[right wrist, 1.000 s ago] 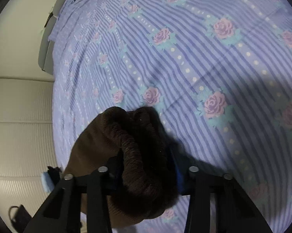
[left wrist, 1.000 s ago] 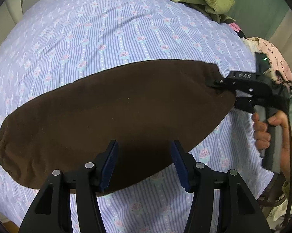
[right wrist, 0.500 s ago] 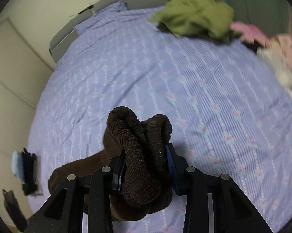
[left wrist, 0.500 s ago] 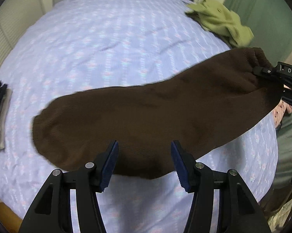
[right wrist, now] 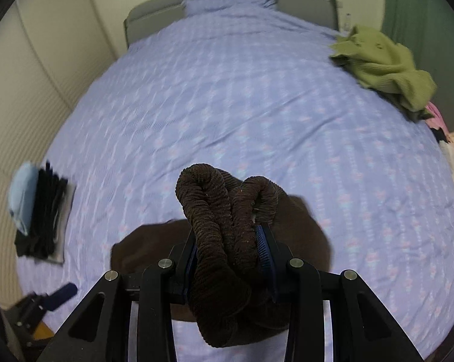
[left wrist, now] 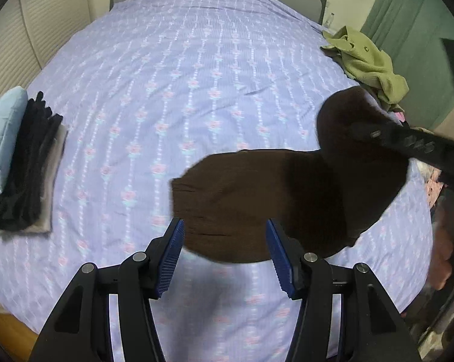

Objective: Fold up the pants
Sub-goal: 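Fold the cuffs over onto the waistband with the right gripper and lower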

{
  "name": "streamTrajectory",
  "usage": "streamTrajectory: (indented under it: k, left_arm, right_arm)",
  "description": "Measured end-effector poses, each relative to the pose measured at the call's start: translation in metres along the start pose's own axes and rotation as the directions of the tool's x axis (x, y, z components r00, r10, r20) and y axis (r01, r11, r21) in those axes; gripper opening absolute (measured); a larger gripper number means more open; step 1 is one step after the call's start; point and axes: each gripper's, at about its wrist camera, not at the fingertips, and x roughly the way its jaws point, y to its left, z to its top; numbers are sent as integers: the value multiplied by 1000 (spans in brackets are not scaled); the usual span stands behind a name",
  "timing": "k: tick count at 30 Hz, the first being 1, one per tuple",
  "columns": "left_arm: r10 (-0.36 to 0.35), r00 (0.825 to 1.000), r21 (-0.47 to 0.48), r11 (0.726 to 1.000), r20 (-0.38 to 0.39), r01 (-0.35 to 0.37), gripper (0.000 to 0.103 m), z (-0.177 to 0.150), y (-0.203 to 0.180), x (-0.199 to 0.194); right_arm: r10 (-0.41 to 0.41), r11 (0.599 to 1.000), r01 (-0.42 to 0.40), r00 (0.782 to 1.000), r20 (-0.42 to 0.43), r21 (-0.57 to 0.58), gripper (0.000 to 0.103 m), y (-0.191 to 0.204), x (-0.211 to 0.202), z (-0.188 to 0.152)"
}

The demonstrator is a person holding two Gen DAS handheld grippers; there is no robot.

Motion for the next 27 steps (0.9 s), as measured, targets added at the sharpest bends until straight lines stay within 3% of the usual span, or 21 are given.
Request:
streamTrajectory:
  k: [6, 9, 13, 17, 21, 23, 27]
  left_arm:
    - [11, 1000, 16, 1000, -2, -11, 55, -7, 49, 0]
    - [16, 1000, -7, 1000, -19, -16, 55, -11, 71, 4]
    - [26, 999, -23, 999, -20, -26, 55, -17, 91, 3]
    - [51, 999, -49, 997, -18, -52, 59, -20, 104, 2]
    - [60, 998, -60, 996, -2, -60, 65, -21, 108, -7]
    - [67, 998, -44, 997, 9, -66, 67, -19, 101, -12]
    - [63, 997, 4, 998, 37, -63, 67, -14, 76, -21]
  right_arm:
    - [29, 995, -40, 992, -121, -91, 38, 77, 52, -25]
    - [87, 992, -103, 976, -201, -71, 38, 94, 83, -37]
    - [95, 991, -115, 967, -237, -71, 41, 106, 100, -54]
    - [159, 981, -183, 951, -264, -68, 62, 110, 95, -56]
    - [215, 969, -241, 931, -295, -54, 63, 103, 69, -57]
    - [255, 960, -278, 920, -299, -36, 71, 94, 44, -59]
    - [283, 954, -299, 928, -243, -33, 75, 65, -6, -61]
